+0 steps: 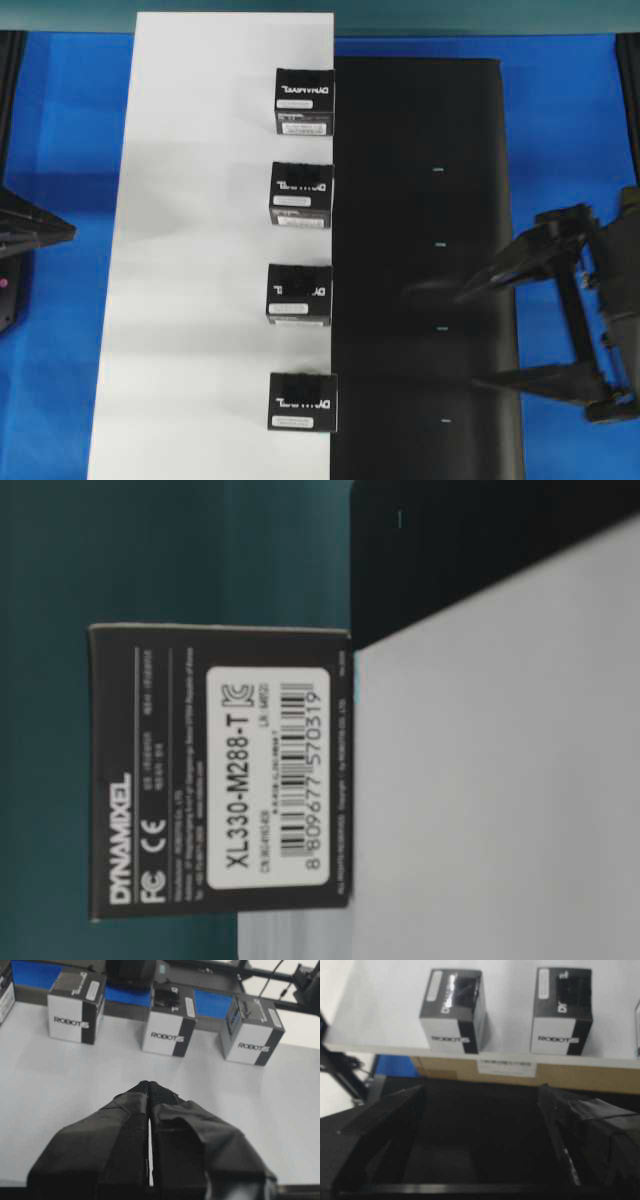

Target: Place the box from the black base onto the white base.

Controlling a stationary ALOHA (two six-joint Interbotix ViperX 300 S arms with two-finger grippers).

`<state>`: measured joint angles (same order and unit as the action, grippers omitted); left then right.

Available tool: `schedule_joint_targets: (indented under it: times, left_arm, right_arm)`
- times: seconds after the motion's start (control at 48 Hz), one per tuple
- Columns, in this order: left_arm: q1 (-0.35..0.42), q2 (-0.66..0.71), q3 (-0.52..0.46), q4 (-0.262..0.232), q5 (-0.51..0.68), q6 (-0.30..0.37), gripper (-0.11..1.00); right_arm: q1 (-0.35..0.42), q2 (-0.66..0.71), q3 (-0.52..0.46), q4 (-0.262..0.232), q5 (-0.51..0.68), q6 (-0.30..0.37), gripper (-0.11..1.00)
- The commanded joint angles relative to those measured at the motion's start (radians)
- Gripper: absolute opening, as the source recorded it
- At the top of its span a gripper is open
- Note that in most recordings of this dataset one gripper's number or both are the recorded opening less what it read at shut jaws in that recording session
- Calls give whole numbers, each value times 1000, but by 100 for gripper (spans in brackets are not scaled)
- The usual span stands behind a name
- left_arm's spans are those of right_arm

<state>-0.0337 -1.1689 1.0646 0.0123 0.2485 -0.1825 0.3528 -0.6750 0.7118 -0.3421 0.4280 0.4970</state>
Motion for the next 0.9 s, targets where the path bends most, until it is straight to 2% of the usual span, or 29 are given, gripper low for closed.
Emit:
schedule_joint_targets:
  times: [0.0,0.25,0.416,0.874]
  left_arm:
    - [3,20,-18,3,-9,2,-2]
    - [3,17,-20,3,-9,3,-2]
    - [3,11,-21,3,-3,14,-2]
    - [40,8,-25,5,-5,2,-2]
  right_arm:
    - [-20,-60,41,-5,-38,2,96]
    - [-94,-184,120,-5,-18,-5,96]
    - [-135,-235,149,-6,44,-8,96]
    - [-178,-387,204,-6,77,-37,96]
